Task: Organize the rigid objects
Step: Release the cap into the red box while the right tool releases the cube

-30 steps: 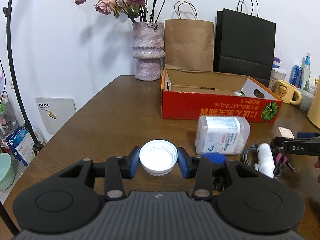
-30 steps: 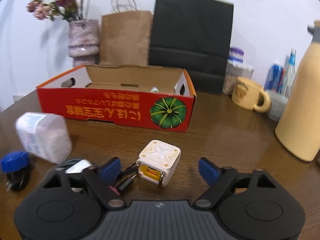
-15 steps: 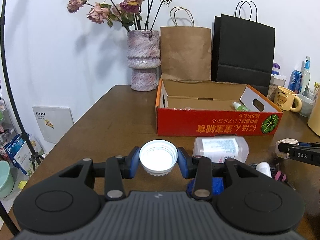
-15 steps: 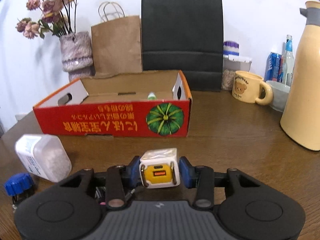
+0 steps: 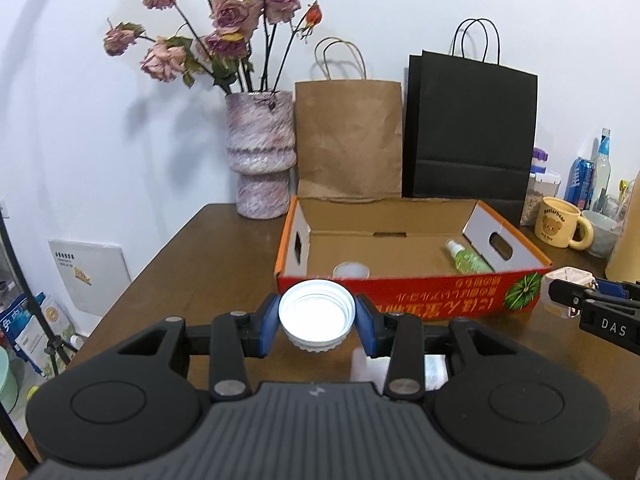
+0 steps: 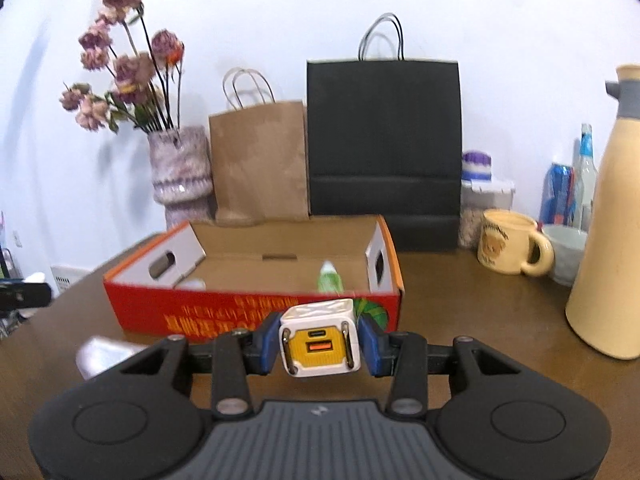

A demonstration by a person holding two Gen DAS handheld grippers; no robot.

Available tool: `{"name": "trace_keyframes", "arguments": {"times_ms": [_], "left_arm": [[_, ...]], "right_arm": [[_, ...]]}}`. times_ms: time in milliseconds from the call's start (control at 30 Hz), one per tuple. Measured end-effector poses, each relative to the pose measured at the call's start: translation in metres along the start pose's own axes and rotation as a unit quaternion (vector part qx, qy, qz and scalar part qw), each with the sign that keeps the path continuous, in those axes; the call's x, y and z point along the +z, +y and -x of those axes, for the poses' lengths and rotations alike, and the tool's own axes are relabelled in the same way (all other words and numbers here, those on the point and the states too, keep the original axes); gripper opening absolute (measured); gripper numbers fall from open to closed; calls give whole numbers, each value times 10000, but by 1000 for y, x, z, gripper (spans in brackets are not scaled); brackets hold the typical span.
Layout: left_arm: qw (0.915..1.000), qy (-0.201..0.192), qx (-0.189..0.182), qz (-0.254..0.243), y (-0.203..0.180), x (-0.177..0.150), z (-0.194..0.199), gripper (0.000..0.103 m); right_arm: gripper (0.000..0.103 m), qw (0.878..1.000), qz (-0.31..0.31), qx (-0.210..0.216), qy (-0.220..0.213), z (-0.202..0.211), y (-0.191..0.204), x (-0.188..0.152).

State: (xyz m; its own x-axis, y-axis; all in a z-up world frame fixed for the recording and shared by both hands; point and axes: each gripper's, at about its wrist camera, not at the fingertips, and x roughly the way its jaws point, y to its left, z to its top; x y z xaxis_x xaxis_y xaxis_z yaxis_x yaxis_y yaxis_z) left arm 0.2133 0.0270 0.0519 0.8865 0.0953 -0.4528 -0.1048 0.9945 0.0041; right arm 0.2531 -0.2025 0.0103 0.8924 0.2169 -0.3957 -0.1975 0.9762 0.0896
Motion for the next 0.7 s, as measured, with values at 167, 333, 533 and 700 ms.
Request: {"name": "trace_keyframes", "arguments": {"times_ms": [167,333,533,700], "left_arm": [[9999,-13,-116,66,-7,13,-13,41],[9997,-118,-138,160,-14,27,-27,41],[9992,-168,-179,320,-22,42,-48,41],[9989,-171,-229,371,-28,53,-66,41]], "right_arm": [[40,9998,-34,55,-213,-6,6,16],[40,9993,-28,149,-340,-18,12,28],[41,9988,-31,295,-390,-37,15,42],[41,9984,-22,392,-402,-54,15,54]]}}
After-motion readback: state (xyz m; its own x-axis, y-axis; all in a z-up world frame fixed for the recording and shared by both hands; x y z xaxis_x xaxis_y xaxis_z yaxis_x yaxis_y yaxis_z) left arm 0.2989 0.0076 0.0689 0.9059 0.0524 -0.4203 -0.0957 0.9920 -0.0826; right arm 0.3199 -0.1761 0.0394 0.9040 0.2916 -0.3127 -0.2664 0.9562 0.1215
